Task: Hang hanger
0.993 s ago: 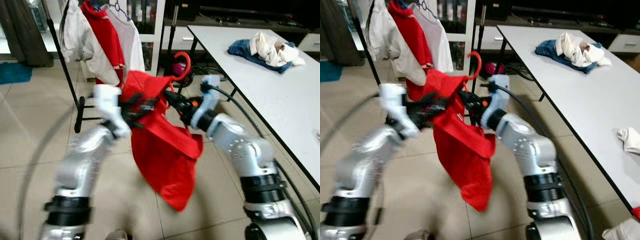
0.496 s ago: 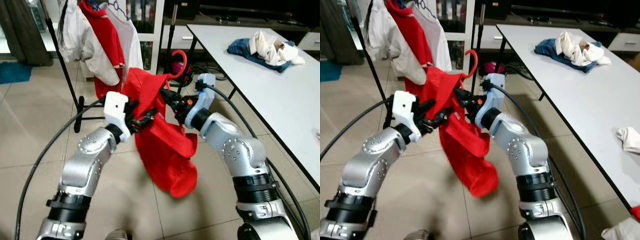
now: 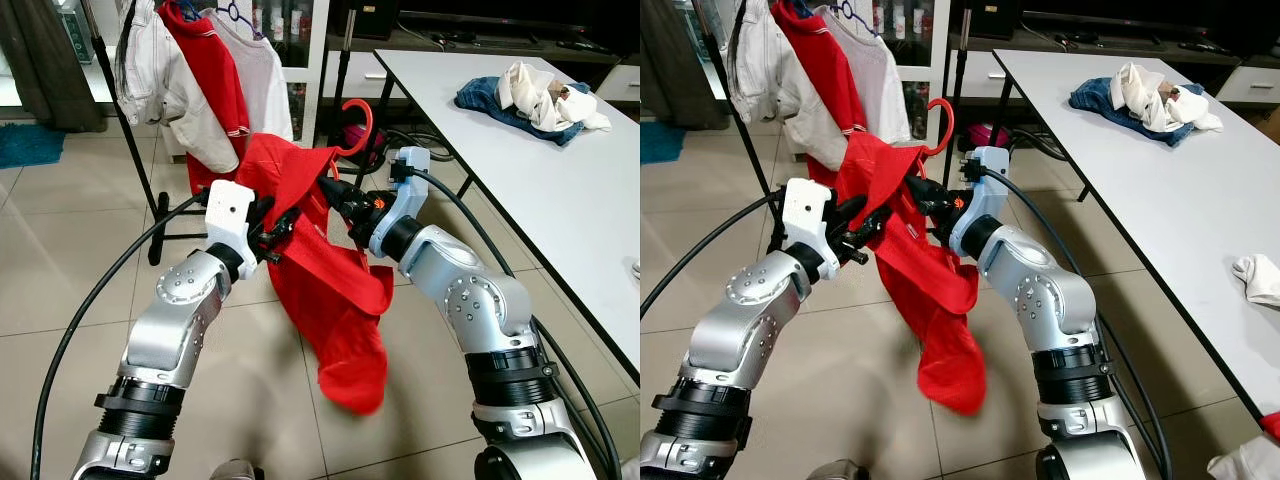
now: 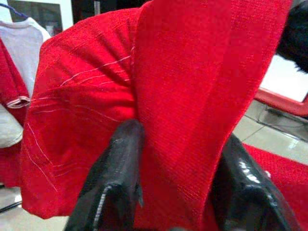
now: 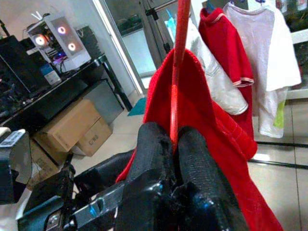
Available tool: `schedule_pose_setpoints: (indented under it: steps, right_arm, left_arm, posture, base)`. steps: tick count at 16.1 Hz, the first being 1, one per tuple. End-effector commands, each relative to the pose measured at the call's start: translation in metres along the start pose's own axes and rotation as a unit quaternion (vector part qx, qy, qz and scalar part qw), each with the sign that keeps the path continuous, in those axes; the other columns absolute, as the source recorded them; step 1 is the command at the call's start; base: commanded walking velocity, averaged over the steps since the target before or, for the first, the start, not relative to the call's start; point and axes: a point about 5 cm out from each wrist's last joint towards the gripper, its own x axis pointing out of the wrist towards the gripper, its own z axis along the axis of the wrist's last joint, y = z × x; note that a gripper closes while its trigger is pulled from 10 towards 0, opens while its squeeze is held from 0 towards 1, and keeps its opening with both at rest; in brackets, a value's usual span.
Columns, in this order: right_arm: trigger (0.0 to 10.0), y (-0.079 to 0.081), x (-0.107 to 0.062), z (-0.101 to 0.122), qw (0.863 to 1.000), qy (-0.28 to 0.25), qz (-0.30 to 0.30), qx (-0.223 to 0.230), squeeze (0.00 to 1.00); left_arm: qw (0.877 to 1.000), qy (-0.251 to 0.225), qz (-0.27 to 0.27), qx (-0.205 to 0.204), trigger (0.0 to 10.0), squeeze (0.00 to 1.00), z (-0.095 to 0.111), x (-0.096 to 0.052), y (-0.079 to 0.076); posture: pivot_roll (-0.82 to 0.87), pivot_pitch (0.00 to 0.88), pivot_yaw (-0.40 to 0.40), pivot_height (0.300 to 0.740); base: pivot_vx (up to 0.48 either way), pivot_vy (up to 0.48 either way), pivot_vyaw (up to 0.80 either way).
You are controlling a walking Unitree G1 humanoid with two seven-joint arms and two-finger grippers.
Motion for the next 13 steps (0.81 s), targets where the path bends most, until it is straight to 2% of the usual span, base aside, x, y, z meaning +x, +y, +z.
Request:
schedule_pose_setpoints:
  steps: [1, 8, 13]
  right_arm:
    - [10.0, 0.003, -0.001, 0.013, 1.000, -0.022, 0.011, -0.005, 0.00]
    - [10.0, 0.002, -0.001, 0.012, 1.000, -0.017, 0.016, -0.005, 0.00]
    - [10.0, 0.000, -0.003, 0.009, 1.000, -0.010, 0.013, -0.014, 0.00]
  left_arm:
    - [1.000, -0.007, -0.005, 0.017, 0.0, 0.00, 0.006, 0.005, -0.003]
    - [1.000, -0.009, 0.005, 0.012, 0.0, 0.00, 0.006, 0.006, 0.000]
    - [0.999, -0.023, 0.029, -0.022, 0.0, 0.00, 0.014, 0.007, 0.007]
  posture:
    - [-0.02, 0.000, -0.086, 0.740]
    - [-0.02, 0.000, -0.090, 0.740]
    - [-0.02, 0.000, -0.092, 0.740]
  base:
    - [0.000, 0.000, 0.00]
    - [0.000, 0.000, 0.00]
    - [0.000, 0.000, 0.00]
